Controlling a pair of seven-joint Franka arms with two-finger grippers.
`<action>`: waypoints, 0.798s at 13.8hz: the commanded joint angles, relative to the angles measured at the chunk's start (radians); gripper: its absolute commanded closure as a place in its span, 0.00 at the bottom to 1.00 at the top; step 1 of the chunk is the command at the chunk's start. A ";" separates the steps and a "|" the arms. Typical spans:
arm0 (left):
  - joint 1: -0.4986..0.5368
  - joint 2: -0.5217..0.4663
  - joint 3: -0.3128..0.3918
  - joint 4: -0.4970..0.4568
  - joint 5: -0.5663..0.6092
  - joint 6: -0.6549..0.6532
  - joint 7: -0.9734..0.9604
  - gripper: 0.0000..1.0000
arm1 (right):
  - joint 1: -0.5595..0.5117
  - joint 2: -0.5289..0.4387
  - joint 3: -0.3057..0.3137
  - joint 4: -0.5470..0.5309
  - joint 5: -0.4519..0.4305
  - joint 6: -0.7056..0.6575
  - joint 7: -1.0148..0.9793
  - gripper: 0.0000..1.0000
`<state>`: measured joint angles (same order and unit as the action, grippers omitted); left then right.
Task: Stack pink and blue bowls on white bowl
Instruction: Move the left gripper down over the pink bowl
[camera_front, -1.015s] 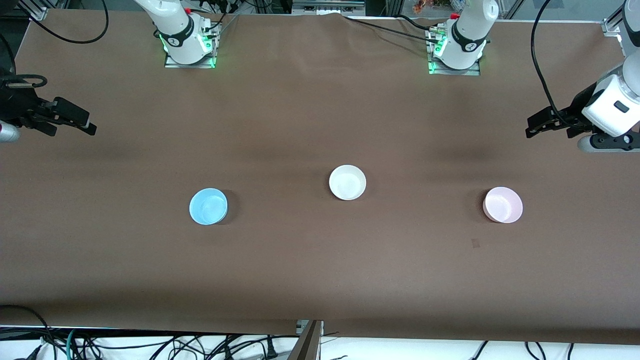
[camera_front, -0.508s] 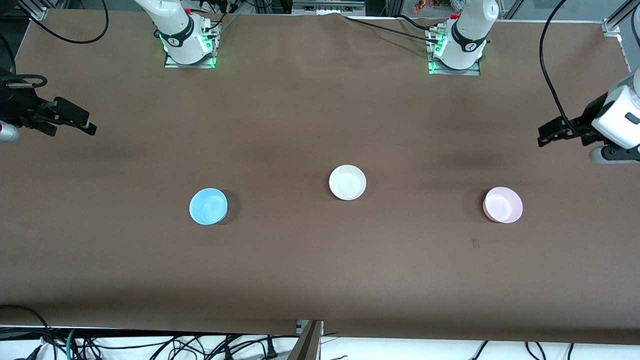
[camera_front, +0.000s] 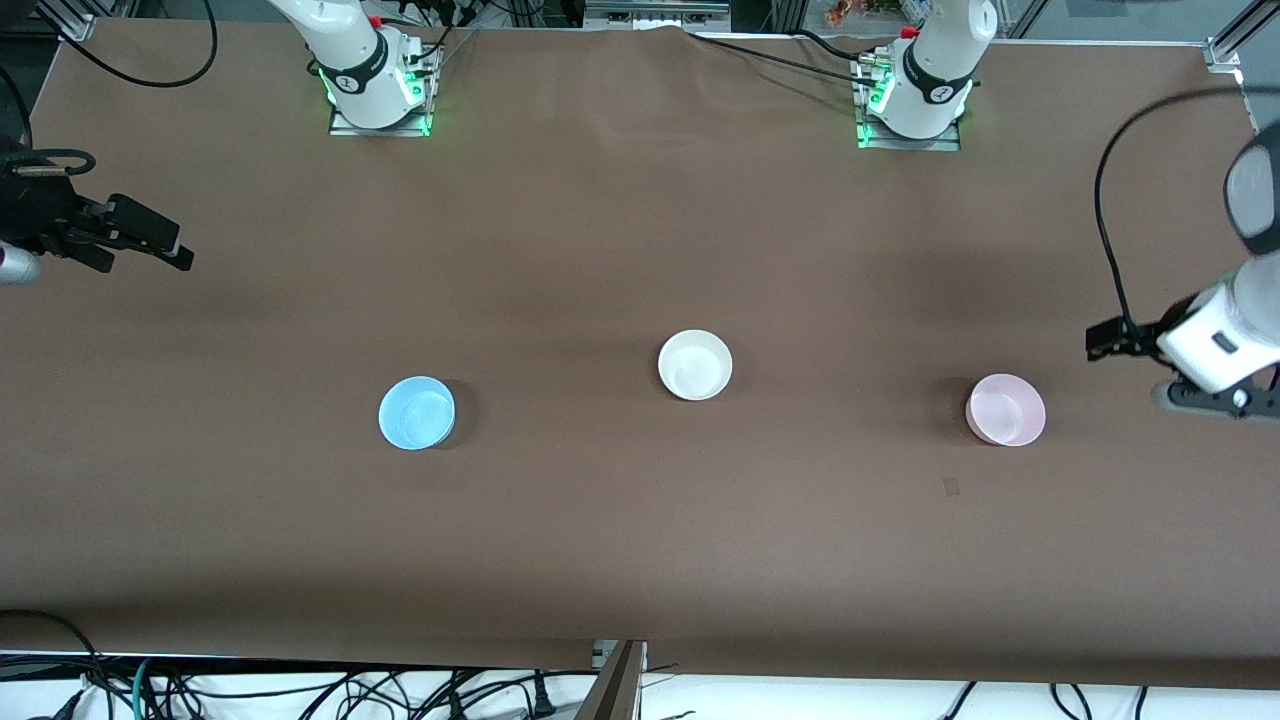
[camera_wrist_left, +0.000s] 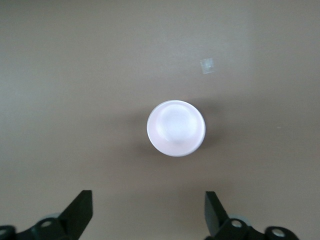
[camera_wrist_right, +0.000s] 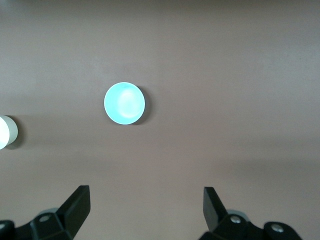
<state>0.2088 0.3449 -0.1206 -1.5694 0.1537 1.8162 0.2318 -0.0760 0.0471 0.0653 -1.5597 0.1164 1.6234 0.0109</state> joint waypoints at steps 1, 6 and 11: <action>0.050 0.113 -0.010 0.009 0.004 0.107 0.174 0.08 | -0.004 0.005 0.004 0.013 0.017 -0.002 0.003 0.00; 0.127 0.271 -0.030 0.003 -0.023 0.288 0.619 0.00 | -0.004 0.007 0.004 0.013 0.017 -0.002 0.003 0.00; 0.133 0.313 -0.044 -0.026 -0.134 0.339 0.770 0.00 | -0.004 0.007 0.004 0.013 0.016 -0.002 0.001 0.00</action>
<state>0.3437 0.6713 -0.1516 -1.5798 0.0424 2.1439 0.9649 -0.0759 0.0475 0.0651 -1.5597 0.1166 1.6234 0.0109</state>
